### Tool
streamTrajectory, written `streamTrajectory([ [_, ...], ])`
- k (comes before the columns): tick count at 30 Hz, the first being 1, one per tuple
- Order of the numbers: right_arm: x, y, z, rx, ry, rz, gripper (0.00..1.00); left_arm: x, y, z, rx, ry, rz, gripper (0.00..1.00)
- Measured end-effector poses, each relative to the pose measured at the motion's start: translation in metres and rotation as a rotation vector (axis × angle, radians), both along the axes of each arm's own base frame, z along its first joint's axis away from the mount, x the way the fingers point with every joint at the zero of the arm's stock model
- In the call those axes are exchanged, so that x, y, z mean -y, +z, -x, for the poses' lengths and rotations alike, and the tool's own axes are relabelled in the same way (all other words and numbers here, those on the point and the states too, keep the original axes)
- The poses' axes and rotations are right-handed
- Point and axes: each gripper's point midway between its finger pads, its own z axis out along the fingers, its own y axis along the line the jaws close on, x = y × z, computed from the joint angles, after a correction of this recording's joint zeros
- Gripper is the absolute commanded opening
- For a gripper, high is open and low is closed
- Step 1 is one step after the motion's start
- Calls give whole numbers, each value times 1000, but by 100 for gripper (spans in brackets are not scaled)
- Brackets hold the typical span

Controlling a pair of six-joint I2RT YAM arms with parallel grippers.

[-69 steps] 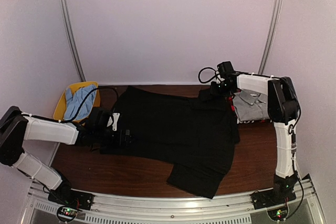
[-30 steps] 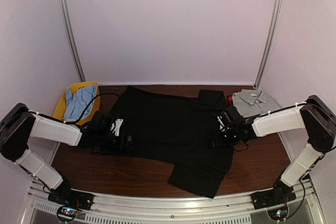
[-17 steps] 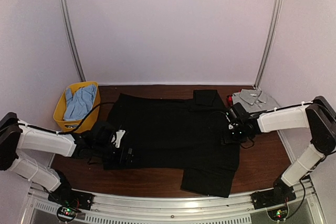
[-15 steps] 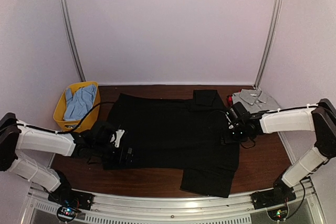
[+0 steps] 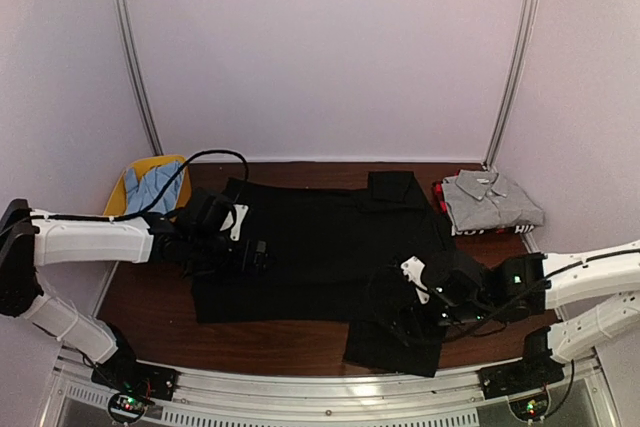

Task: Fold and stack the long sleeve shirts
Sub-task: Adjust the flattened shirt at the center of the board, then pick up the sleeve from the corner of the board.

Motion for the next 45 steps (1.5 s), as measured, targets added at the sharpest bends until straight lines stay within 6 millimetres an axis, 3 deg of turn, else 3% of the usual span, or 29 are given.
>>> streamTrajectory([
  [5, -18, -25, 53, -55, 151, 71, 83, -5, 7, -9, 17, 11, -17, 98],
  [8, -16, -50, 69, -85, 189, 166, 81, -8, 6, -8, 12, 11, -26, 98],
  [10, -12, -70, 79, -102, 212, 248, 73, -9, 4, -6, 2, 10, -34, 98],
  [17, -8, -80, 75, -94, 186, 319, 52, -10, 6, -2, 3, 3, -22, 98],
  [26, 2, -81, 70, -83, 152, 373, 0, -11, 4, 0, 0, -4, -23, 98],
  [32, 3, -60, 67, -69, 132, 352, 0, -14, -1, 13, -4, -45, -19, 98],
  [40, -1, 11, 56, -23, 95, 179, 0, -13, -10, 49, -20, -150, 32, 93],
  [45, 11, 57, 22, 9, -11, 83, 0, -4, -13, 61, -28, -196, 20, 92],
])
